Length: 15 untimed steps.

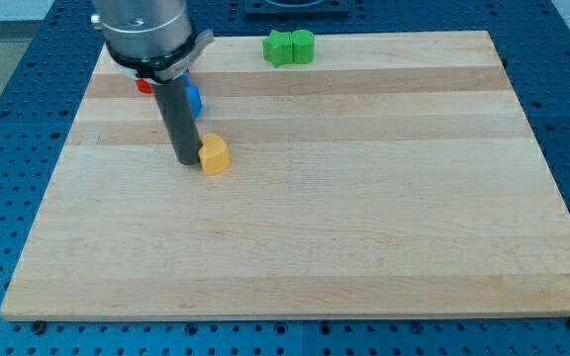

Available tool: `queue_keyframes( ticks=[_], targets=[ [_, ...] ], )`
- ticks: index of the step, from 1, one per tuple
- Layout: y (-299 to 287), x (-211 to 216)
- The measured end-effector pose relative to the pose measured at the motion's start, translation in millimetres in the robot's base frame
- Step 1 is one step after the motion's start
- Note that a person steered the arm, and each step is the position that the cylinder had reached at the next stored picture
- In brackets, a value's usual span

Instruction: Move blue triangle towards center

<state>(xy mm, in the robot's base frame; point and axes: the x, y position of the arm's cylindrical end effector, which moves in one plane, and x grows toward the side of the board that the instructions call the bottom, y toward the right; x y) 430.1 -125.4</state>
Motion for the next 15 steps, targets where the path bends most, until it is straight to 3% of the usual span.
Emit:
queue_keyframes(
  ticks=[3,5,6,7,9,12,15],
  targets=[
    [80.9,0.0],
    [-40.7,-20.6],
    [-93.7,-53.9],
    [-107.0,-96.9],
    [-97.2,-108.5],
    [-32.5,-106.5],
    [-10.2,-65.8]
  ],
)
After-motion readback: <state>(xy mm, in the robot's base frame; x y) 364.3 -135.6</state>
